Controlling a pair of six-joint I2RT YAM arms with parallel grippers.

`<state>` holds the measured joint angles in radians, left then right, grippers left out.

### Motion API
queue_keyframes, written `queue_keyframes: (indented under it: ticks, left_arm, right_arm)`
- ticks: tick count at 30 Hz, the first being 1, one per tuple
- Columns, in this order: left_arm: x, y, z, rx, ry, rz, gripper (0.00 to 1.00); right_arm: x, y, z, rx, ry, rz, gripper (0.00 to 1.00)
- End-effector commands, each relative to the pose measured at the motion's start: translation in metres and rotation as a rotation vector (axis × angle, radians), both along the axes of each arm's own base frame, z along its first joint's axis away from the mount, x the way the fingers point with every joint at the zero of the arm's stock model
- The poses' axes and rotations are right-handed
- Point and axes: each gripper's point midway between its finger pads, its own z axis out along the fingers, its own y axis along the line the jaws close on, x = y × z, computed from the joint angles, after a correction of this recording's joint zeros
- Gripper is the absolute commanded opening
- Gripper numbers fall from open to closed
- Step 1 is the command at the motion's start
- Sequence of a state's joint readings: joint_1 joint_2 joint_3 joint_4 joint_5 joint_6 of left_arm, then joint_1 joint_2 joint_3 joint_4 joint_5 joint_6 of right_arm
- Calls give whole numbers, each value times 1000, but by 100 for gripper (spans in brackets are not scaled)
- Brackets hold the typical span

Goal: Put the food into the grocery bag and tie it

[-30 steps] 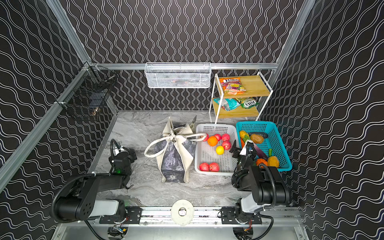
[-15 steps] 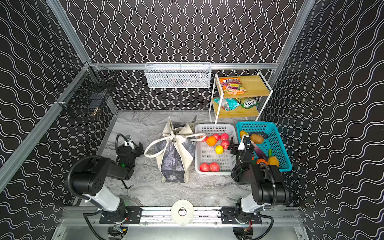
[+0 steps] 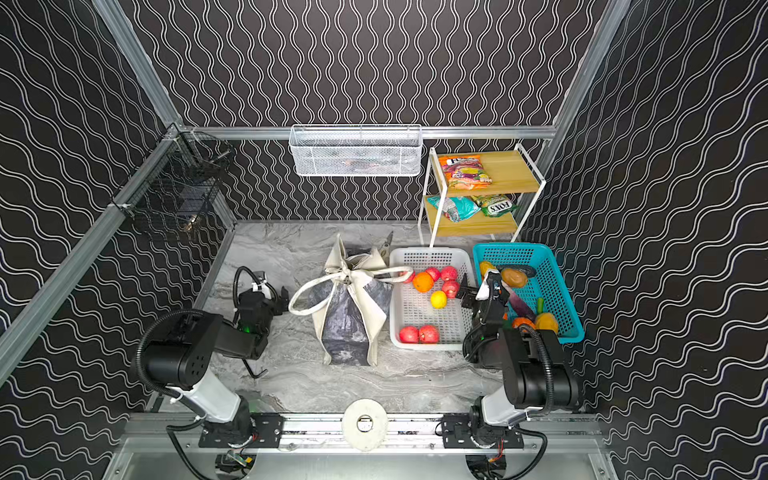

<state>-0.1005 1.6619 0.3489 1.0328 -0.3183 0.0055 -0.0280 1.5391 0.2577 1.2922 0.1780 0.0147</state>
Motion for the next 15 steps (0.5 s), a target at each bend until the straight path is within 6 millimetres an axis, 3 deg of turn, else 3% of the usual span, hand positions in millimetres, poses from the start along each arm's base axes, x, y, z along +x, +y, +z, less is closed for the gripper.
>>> queue_keyframes:
  ticks: [1,15]
  left_arm:
    - [3,-1,8,15,-32,-8,98]
    - [3,-2,10,17,-39,-14,98]
  right_arm:
    - [-2,-1,-24,16,95,-7,99]
    - [-2,-1,-25,13,99,-7,99]
